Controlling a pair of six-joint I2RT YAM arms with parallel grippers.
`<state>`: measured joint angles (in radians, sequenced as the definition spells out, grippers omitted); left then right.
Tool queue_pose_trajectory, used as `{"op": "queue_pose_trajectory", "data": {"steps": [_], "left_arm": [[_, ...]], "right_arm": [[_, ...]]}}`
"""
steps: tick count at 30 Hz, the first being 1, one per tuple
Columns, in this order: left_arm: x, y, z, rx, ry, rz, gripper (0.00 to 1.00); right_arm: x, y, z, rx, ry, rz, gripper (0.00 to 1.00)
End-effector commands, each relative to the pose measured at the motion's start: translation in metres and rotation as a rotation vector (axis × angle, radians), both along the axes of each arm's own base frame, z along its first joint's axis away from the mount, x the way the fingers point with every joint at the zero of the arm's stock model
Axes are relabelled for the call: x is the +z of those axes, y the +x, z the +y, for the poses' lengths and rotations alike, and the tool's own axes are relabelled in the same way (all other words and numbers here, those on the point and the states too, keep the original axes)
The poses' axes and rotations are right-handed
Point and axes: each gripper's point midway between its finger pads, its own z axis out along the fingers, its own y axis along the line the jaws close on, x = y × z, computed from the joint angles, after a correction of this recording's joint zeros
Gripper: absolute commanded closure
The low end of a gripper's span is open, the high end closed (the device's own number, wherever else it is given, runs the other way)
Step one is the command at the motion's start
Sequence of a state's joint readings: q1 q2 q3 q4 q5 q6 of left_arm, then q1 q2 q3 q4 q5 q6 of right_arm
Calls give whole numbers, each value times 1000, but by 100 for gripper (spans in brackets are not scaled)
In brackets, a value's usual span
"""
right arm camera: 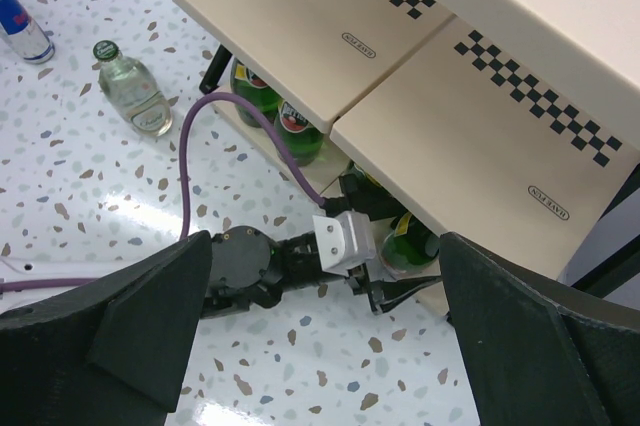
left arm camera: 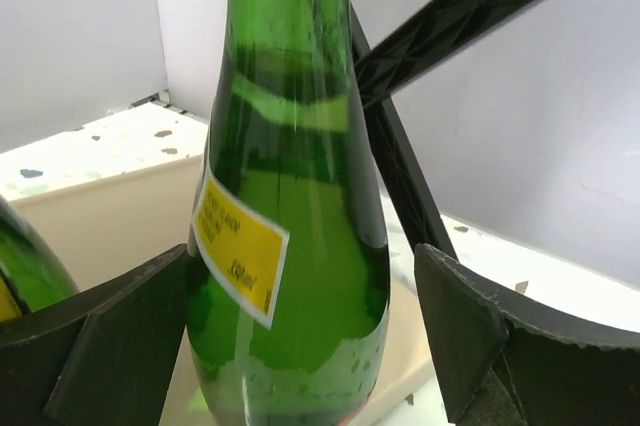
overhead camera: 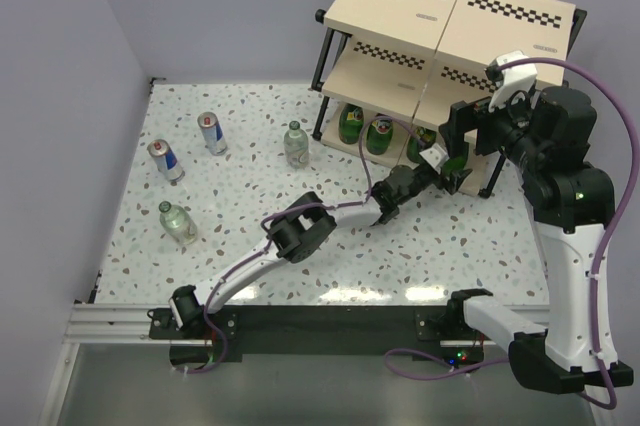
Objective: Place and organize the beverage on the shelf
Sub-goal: Place the drink on the shelf.
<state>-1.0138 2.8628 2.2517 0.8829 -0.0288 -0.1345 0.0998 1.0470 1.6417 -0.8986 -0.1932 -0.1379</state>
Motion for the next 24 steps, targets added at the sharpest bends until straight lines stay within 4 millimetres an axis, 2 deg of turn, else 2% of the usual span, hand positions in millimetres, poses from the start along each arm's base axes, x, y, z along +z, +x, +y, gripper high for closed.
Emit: {"op": "queue_pose_trajectory", "data": {"steps": [1,3,4,5,14,20,24], "left_arm": [[63,-7,6,0,-95,-95,6],[70,-9,8,0,-104,-102,6],[66,-10,9,2,-92,-99,5],[75,-12,11,4,-104,-108,5],[78,-22,18,21,-90,-103,6],[71,-22,22,54,-69,-60,14],[67,-21,22,70,-70,-31,26]], "right_arm": [[10,-2,0,-7,15,-33,1],[10,-3,0,-7,16,-34,1],[9,-3,1,-6,15,-33,1],[10,-3,0,-8,17,-34,1],[12,-8,0,-7,23,-43,1],[12,-8,0,-7,23,-43,1],[14,-9,1,-5,25,-46,1]]}}
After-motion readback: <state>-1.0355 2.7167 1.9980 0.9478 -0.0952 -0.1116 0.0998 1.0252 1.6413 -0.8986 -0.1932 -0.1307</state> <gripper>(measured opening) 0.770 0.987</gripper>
